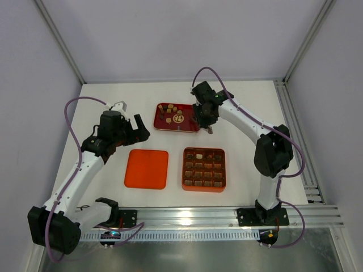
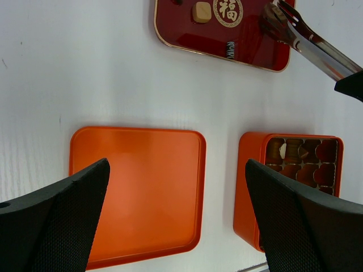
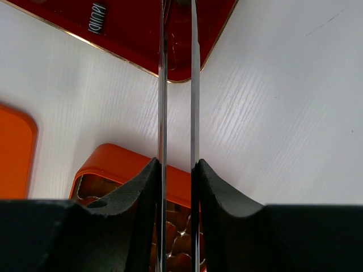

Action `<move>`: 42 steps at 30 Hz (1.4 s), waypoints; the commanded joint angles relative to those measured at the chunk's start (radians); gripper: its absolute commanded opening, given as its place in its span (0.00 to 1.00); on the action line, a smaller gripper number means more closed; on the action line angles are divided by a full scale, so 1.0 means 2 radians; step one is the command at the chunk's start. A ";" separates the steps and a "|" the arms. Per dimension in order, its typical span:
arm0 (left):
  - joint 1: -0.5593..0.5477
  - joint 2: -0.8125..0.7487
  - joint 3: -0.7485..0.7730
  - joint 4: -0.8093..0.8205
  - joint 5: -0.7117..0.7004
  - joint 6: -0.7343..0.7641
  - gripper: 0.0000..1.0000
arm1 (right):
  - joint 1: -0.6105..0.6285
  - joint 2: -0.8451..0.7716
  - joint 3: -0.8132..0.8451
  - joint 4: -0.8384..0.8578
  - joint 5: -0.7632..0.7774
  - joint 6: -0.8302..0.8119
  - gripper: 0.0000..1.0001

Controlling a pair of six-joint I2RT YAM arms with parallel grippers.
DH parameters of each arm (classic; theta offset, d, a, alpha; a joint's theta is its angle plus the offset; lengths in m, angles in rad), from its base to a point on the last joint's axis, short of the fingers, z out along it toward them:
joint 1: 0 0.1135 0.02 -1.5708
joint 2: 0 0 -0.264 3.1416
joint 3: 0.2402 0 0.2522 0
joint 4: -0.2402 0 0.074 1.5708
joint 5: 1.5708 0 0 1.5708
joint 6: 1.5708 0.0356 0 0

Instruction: Pack the chocolate

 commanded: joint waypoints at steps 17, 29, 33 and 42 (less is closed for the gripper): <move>0.001 0.000 0.000 0.011 -0.001 0.006 1.00 | -0.002 -0.051 0.013 0.004 0.007 0.000 0.29; 0.001 -0.001 0.001 0.011 -0.001 0.005 1.00 | -0.002 -0.080 0.005 -0.003 0.000 0.002 0.29; 0.001 -0.001 0.001 0.011 0.000 0.005 1.00 | -0.002 -0.108 -0.010 -0.007 -0.009 0.005 0.29; 0.001 0.000 0.001 0.011 0.003 0.004 1.00 | 0.024 -0.216 -0.084 -0.026 -0.016 0.023 0.29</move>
